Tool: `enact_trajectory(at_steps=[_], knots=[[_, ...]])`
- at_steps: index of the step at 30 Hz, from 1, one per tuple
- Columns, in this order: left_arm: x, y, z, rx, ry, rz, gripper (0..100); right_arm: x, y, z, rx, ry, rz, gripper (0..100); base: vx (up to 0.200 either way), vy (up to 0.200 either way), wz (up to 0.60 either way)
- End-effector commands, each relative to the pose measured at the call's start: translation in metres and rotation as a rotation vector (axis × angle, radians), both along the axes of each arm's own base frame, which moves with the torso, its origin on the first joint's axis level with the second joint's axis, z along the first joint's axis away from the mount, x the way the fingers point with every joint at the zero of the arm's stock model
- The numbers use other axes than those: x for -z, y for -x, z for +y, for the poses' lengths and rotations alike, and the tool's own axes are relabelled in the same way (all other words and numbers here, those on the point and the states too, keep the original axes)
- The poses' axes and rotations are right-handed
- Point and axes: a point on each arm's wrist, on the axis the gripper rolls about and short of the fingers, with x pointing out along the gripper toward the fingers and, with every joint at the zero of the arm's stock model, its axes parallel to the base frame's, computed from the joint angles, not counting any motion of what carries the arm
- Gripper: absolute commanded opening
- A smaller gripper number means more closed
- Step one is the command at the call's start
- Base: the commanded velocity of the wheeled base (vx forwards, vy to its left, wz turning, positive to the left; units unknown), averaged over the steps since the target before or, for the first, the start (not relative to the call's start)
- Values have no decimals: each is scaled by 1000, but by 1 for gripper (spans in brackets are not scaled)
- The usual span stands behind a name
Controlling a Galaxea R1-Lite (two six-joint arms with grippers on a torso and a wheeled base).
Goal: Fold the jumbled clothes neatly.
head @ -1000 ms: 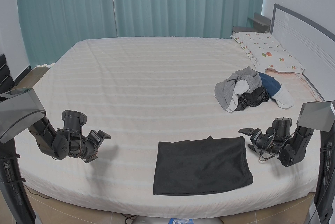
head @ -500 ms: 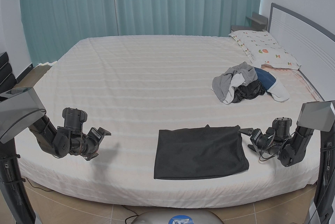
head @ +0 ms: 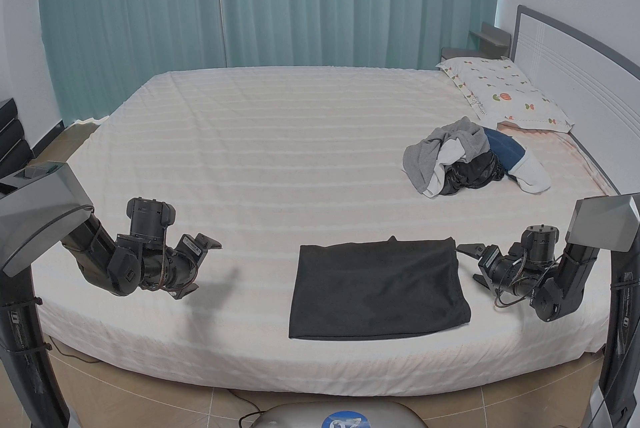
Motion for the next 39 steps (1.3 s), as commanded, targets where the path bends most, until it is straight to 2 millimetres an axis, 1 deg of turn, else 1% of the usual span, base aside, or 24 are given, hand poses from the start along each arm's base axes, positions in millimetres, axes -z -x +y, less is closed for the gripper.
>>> enact_trajectory(at_steps=[1, 5, 8, 13, 15, 18, 20, 24, 27, 29, 31, 32, 33, 34, 35, 39], knots=[[0, -1, -6, 16, 3, -1, 100, 1, 1, 2, 0, -7, 2, 100, 0, -200, 0], [1, -1, -8, 22, 5, -1, 100, 0, 7, 3, 3, -25, 3, 100, 0, -200, 0], [2, -3, -14, 35, 3, -3, 100, 1, 11, 7, -8, -27, -6, 100, 0, 0, 0], [10, -3, -19, 60, -30, 8, 100, 2, 13, 7, -9, -27, -12, 100, 0, 0, 0], [13, 0, -19, 91, -62, 12, 100, 2, 14, 7, -9, -27, -12, 100, 0, 0, 0], [26, 12, -23, 187, -144, 37, 100, 3, 14, 7, -9, -27, -24, 100, 0, 0, 0], [31, 15, -26, 239, -199, 38, 100, 5, 16, 7, -9, -28, -27, 100, 0, 0, 0], [32, 16, -30, 309, -263, 11, 100, 7, 18, 7, -11, -29, -44, 100, 0, 0, 0], [30, 14, -43, 347, -264, -44, 100, 8, 19, 7, -11, -29, -45, 100, 0, 0, 0], [32, 13, -52, 369, -256, -84, 100, 8, 19, 7, -12, -28, -46, 100, 0, 0, 0], [40, 11, -61, 387, -249, -129, 100, 8, 19, 7, -12, -28, -46, 100, 0, 0, 0], [42, 10, -62, 388, -247, -136, 100, 8, 19, 7, -12, -28, -44, 100, 0, 0, 0], [50, 8, -65, 389, -245, -159, 100, 9, 18, 7, -12, -28, -44, 100, 0, 0, 0], [50, 8, -65, 388, -245, -163, 100, 9, 19, 8, -13, -28, -43, 100, 0, 0, 0], [58, 6, -67, 385, -248, -187, 100, 9, 18, 8, -13, -28, -44, 100, 0, 0, 0], [59, 11, -64, 393, -248, -190, 100, 9, 18, 8, -15, -27, -45, 100, 0, 0, 0]])
